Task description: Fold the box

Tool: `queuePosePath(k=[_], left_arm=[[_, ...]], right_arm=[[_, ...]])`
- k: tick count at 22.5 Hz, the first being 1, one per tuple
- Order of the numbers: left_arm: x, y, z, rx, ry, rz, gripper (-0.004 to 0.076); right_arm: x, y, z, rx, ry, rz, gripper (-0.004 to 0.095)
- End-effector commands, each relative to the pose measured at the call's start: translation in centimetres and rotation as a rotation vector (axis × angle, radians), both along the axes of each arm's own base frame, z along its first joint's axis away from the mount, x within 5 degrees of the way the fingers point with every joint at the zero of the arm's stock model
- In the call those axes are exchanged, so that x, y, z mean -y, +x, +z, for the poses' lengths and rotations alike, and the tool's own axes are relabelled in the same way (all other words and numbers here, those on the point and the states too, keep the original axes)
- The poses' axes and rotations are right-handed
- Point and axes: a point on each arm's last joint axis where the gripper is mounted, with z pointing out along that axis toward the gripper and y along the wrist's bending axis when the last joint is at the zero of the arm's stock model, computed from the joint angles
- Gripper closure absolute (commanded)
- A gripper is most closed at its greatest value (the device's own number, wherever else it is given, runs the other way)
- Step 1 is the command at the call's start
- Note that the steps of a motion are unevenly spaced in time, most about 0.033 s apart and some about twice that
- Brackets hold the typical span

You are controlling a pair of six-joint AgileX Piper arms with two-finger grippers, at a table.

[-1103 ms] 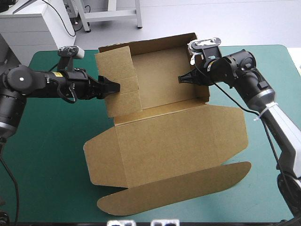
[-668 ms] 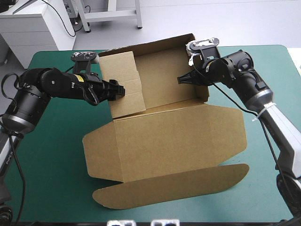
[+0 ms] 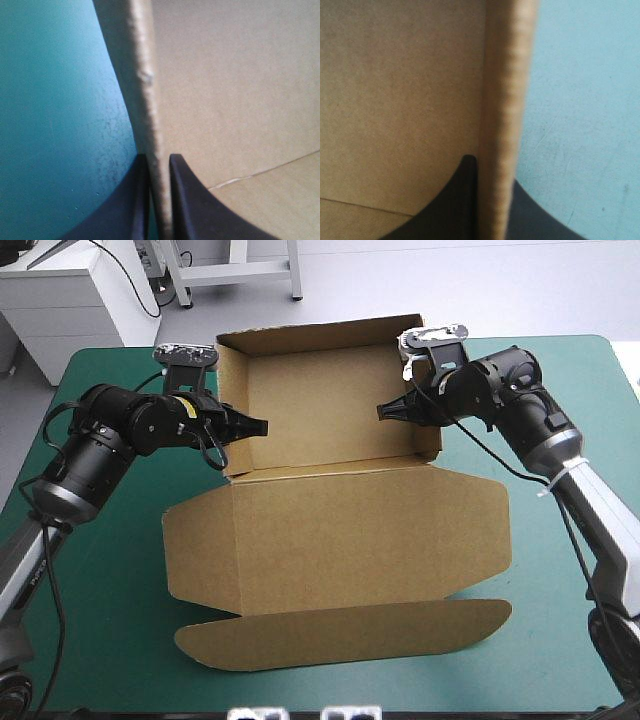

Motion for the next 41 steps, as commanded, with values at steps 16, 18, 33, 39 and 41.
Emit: queuePosePath(k=[16, 18, 33, 39, 41], left_arm=[[3.5, 5.7, -9.2, -0.220, 0.181, -0.188, 0.0732], [3.7, 5.9, -10.0, -0.246, 0.192, -0.198, 0.0732], [4.2, 5.5, -10.2, -0.303, 0.165, -0.254, 0.0141], [4.3, 5.4, -7.8, -0.287, 0.148, -0.265, 0.0143], [4.0, 5.0, -6.5, -0.279, 0.161, -0.270, 0.0165]], right_arm=[[-2.6, 4.4, -10.1, -0.346, -0.111, 0.068, 0.0922], [-2.7, 4.6, -10.5, -0.348, -0.114, 0.067, 0.0928], [-2.4, 4.5, -10.9, -0.380, -0.149, 0.102, 0.0256], [-2.2, 4.2, -9.3, -0.400, -0.179, 0.128, -0.0028], [-2.0, 4.0, -7.9, -0.369, -0.171, 0.127, -0.0019]])
